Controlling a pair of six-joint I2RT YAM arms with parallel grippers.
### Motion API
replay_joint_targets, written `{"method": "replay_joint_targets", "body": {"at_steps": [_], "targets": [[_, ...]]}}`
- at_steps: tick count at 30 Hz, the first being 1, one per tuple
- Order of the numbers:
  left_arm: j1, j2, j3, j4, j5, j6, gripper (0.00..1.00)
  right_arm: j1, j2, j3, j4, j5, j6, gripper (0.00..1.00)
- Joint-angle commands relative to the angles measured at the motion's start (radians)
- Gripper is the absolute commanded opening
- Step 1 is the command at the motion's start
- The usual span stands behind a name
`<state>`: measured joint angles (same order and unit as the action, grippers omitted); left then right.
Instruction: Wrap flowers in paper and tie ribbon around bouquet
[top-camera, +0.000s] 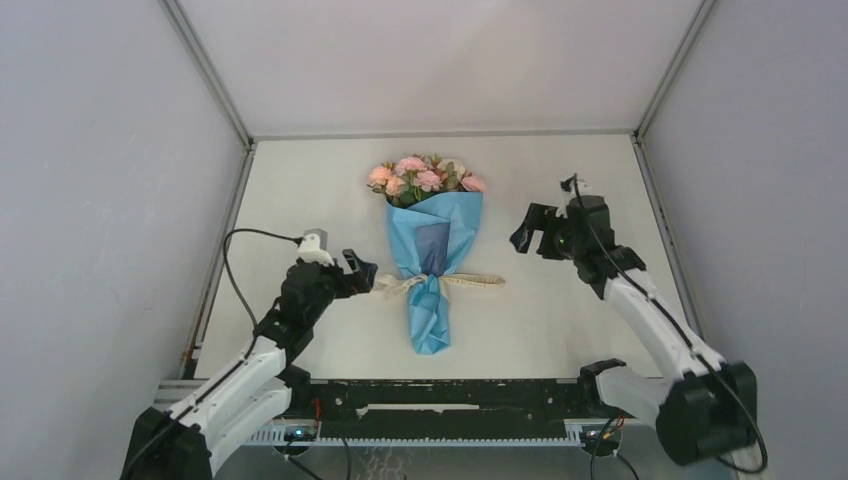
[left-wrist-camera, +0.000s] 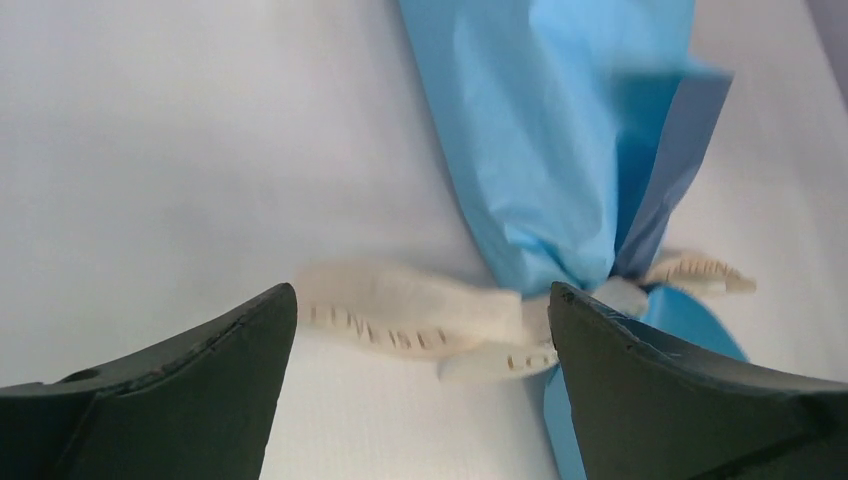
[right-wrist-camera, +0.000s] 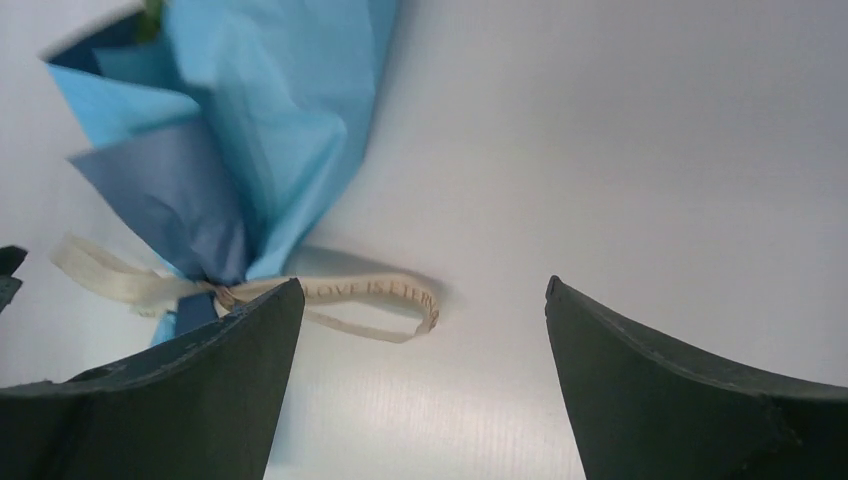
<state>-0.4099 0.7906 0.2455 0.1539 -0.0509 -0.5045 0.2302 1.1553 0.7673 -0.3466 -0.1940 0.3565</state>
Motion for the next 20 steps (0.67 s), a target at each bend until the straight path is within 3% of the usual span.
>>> {"method": "replay_joint_targets", "body": {"at_steps": [1, 7, 14, 20], "targets": [[0.07, -0.109, 0.098, 0.013, -0.134, 0.078, 1.0, 0.014, -0.224, -0.004, 0.043, 0.244, -0.089, 1.0], [0.203, -0.174, 0.096, -0.077, -0.233, 0.104, 1.0, -0.042, -0.384, -0.058, 0.099, 0.335, -0.123, 1.0], [0.463, -0.238, -0.043, 0.03, -0.241, 0.015, 1.0, -0.054, -0.419, -0.151, 0.154, 0.45, -0.102, 1.0], [0.522, -0.274, -0.071, 0.04, -0.2, 0.004, 1.0, -0.077, -0.43, -0.227, 0.241, 0.445, -0.091, 1.0]]}}
